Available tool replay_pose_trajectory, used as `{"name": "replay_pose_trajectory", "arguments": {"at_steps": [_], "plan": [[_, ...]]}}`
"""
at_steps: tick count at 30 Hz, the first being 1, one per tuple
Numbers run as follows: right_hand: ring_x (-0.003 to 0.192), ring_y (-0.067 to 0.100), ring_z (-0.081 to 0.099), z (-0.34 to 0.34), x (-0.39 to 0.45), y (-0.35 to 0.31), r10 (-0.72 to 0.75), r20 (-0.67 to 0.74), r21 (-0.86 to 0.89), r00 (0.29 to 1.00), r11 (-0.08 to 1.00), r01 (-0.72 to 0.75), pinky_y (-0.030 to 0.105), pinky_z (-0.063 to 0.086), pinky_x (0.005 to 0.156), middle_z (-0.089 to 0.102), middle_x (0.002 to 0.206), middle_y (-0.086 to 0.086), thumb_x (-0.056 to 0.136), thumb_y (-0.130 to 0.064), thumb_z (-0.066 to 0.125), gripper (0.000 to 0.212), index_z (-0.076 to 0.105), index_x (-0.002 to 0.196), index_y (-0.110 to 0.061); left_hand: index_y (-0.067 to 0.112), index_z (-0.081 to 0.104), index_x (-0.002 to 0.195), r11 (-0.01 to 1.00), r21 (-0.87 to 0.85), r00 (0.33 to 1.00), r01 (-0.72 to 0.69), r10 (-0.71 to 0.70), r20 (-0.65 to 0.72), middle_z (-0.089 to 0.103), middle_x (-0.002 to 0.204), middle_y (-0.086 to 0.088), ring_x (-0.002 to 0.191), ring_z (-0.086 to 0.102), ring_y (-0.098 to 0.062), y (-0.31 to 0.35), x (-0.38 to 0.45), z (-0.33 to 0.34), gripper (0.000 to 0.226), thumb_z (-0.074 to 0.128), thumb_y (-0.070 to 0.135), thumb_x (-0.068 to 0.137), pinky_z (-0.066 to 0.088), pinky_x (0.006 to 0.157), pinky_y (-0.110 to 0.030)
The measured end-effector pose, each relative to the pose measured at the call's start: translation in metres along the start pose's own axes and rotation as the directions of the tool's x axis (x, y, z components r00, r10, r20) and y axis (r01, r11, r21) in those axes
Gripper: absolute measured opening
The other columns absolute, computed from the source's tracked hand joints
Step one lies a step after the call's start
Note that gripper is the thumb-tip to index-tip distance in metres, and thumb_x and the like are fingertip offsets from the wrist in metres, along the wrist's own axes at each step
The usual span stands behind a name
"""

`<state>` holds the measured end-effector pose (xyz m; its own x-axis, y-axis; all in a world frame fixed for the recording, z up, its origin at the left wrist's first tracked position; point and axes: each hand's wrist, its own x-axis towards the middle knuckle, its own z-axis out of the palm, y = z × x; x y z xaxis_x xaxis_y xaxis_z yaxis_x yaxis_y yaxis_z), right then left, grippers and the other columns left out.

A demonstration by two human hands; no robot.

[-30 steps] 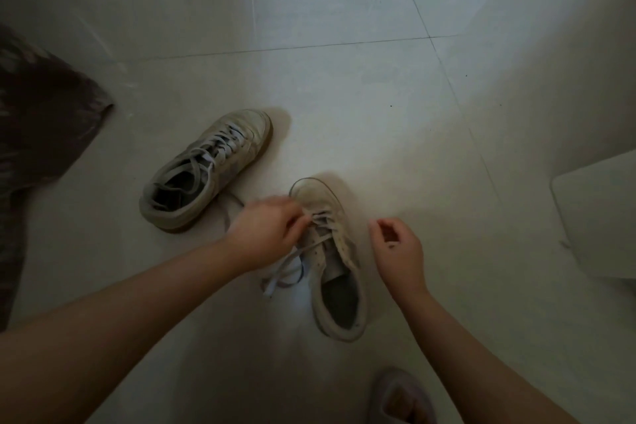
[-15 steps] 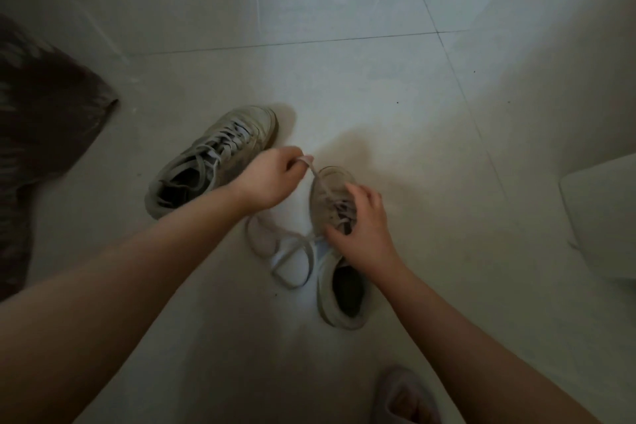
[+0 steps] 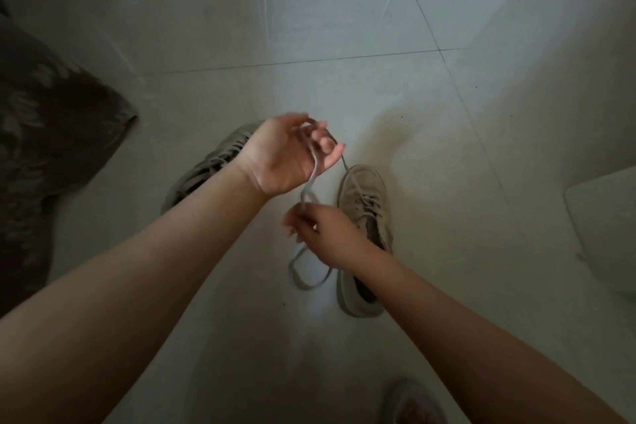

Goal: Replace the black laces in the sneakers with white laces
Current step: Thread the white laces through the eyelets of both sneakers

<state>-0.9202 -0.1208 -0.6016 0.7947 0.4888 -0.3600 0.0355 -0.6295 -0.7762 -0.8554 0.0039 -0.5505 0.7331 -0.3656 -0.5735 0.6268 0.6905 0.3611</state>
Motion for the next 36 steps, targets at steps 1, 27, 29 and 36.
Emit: {"name": "replay_pose_trajectory", "arguments": {"at_steps": [1, 27, 29, 36], "plan": [[0.067, 0.005, 0.06, -0.003, 0.001, 0.0, 0.025, -0.039, 0.101, 0.999, 0.995, -0.021, 0.015, 0.046, 0.063, 0.067, 0.085, -0.001, 0.099, -0.017, 0.044, 0.022, 0.064, 0.098, -0.009, 0.005, 0.054, 0.089, 0.988, 0.149, 0.999, -0.039, 0.044, -0.029, 0.053, 0.07, -0.005, 0.067, 0.054, -0.018, 0.0, 0.0, 0.0, 0.037, 0.035, 0.036, 0.098, 0.053, 0.076, -0.034], [0.061, 0.013, 0.056, -0.098, 0.006, -0.014, 0.248, -0.252, 0.773, 0.936, 0.633, 0.041, 0.021, 0.047, 0.057, 0.064, 0.076, 0.008, 0.103, -0.014, 0.034, 0.029, 0.059, 0.093, -0.003, 0.011, 0.069, 0.09, -0.364, 0.904, 0.803, -0.223, 0.456, 0.382, 0.056, 0.074, 0.003, 0.072, 0.055, -0.018, -0.053, 0.006, -0.022, 0.022, 0.057, 0.03, 0.092, 0.045, 0.066, -0.034], [0.065, 0.014, 0.058, -0.1, 0.005, -0.009, 0.262, -0.238, 0.767, 0.935, 0.641, 0.016, 0.022, 0.048, 0.06, 0.065, 0.087, 0.011, 0.101, -0.015, 0.041, 0.023, 0.06, 0.099, -0.004, 0.007, 0.07, 0.085, -0.322, 0.917, 0.857, -0.235, 0.377, 0.352, 0.065, 0.077, -0.004, 0.071, 0.058, -0.02, -0.058, 0.009, -0.024, 0.021, 0.058, 0.024, 0.091, 0.048, 0.069, -0.036], [0.08, 0.01, 0.059, -0.081, -0.016, 0.05, 0.278, -0.284, -0.045, 0.918, 0.952, -0.302, 0.021, 0.041, 0.072, 0.064, 0.085, -0.005, 0.089, -0.024, 0.062, 0.01, 0.07, 0.092, -0.018, 0.008, 0.052, 0.096, 0.682, 0.731, 0.921, 0.001, 0.284, -0.266, 0.067, 0.095, -0.014, 0.079, 0.068, -0.023, -0.078, 0.021, -0.016, 0.009, 0.043, 0.011, 0.098, 0.055, 0.053, -0.027]]}}
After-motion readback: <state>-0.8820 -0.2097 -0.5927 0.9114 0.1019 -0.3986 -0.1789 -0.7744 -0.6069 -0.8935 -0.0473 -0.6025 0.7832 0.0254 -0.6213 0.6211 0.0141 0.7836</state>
